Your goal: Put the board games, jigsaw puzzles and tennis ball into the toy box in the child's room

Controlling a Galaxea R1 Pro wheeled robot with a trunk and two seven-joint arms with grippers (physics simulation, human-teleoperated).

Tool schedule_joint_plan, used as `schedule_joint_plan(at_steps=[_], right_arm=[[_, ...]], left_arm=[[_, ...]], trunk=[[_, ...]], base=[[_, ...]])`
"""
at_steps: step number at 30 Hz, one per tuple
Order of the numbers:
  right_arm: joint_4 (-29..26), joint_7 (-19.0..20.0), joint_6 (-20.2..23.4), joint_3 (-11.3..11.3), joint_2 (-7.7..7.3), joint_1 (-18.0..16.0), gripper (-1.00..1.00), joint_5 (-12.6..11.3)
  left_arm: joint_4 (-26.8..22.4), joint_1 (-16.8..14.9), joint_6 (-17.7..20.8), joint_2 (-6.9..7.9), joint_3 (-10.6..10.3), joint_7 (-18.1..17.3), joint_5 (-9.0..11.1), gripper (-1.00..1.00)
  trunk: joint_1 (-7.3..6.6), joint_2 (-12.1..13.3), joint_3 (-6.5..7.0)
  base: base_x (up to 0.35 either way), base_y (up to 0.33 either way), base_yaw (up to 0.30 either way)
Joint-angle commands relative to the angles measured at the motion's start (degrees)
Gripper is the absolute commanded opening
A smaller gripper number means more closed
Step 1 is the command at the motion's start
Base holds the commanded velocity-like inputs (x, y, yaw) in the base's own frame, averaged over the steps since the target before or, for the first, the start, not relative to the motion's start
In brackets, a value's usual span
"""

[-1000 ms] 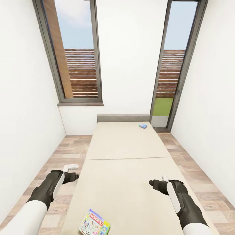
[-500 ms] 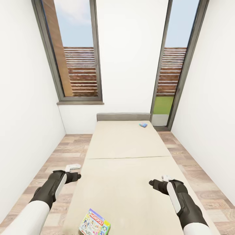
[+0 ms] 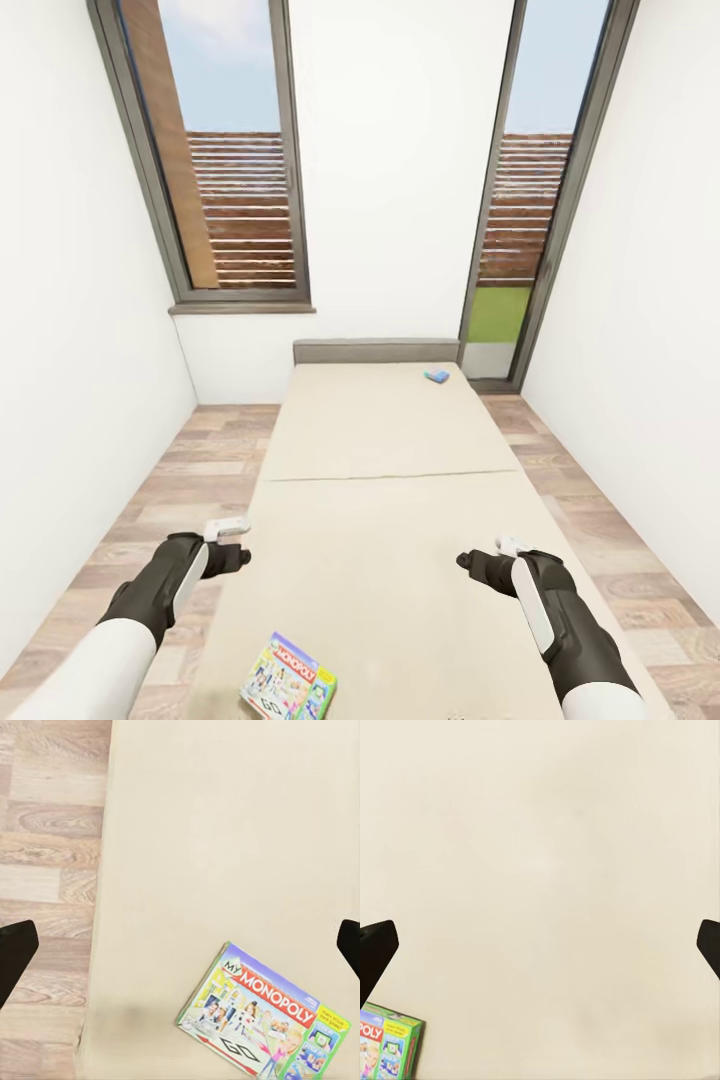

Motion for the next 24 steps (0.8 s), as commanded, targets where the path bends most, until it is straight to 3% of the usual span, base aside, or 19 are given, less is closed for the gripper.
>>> schedule_joint_plan(at_steps=[1,11,19,24], right_arm=[[-0.1,-0.5,0.2,-0.1,0.07,-0.1,1.0,-0.6],[-0.1,-0.4,0.2,-0.1,0.13,-0.1,1.0,-0.6],[-0.9,-0.3,0.3,0.0,0.21,-0.1,1.0,-0.5],[-5.1,-0.1,0.9,0.5,0.28,0.0,1.0,-0.6]], left_arm=[[0.1,0.0,0.3,-0.04,0.2,-0.2,0.0,1.0],[1.1,0.0,0.5,-0.81,0.2,-0.1,0.1,1.0],[4.4,-0.1,0.3,-2.5,0.2,-0.1,0.1,1.0],[4.9,-0.2,0.0,-2.7,0.3,-0.1,0.3,1.0]], trunk=[[0.02,-0.1,-0.21],[0.02,-0.1,-1.15],[0.02,-0.1,-1.9],[0.02,-0.1,-2.37]], base=[[0.0,0.0,-0.066],[0.0,0.0,-0.068],[0.0,0.0,-0.068],[0.0,0.0,-0.042]])
